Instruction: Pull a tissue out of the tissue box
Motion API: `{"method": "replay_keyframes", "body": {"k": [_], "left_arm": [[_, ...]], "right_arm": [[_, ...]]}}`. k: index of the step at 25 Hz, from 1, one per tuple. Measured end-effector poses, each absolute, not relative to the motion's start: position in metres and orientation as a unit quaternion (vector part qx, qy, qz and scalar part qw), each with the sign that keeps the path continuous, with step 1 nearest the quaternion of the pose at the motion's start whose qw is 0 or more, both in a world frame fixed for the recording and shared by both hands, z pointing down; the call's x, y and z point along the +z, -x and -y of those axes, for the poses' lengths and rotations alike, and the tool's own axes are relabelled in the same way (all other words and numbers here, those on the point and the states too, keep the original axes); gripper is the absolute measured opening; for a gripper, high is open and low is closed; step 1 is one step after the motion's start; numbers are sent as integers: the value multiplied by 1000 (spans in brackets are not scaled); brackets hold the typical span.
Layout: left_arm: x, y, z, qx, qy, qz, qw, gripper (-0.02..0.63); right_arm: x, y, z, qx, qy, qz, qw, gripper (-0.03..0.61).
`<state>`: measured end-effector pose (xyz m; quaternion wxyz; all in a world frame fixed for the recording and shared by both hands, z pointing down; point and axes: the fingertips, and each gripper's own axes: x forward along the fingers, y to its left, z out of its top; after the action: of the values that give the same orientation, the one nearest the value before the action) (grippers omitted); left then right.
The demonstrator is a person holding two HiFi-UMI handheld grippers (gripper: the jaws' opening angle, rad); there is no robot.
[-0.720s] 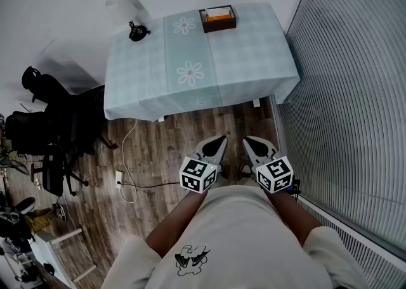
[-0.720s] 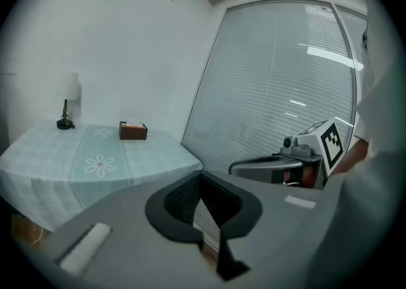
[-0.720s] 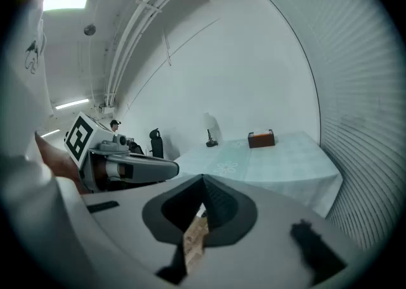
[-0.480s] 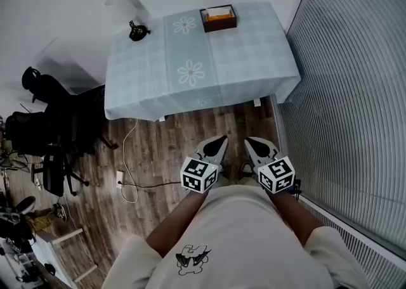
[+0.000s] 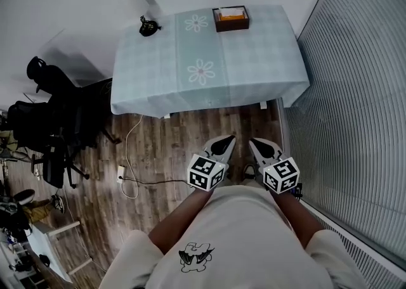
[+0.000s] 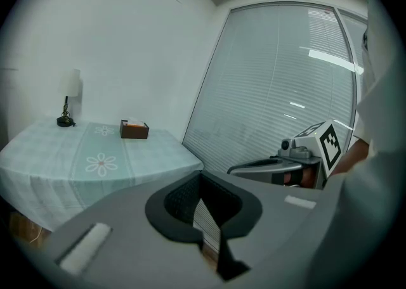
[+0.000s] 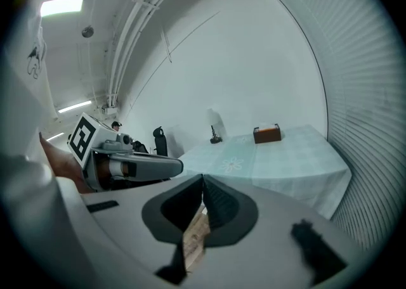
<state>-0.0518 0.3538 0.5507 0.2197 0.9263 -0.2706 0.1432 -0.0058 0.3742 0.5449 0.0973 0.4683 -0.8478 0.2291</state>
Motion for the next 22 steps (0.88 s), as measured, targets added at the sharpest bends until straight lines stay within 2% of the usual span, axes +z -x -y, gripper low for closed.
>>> {"method": "replay_keyframes", "body": {"k": [14, 22], "left_arm": [[565, 122, -309, 127, -924, 270, 240, 6], [576, 116, -249, 118, -917, 284, 253, 6]], "right_arm": [[552, 55, -326, 246, -514, 817, 87, 14], [560, 30, -260, 238, -522, 813, 103, 14]]}}
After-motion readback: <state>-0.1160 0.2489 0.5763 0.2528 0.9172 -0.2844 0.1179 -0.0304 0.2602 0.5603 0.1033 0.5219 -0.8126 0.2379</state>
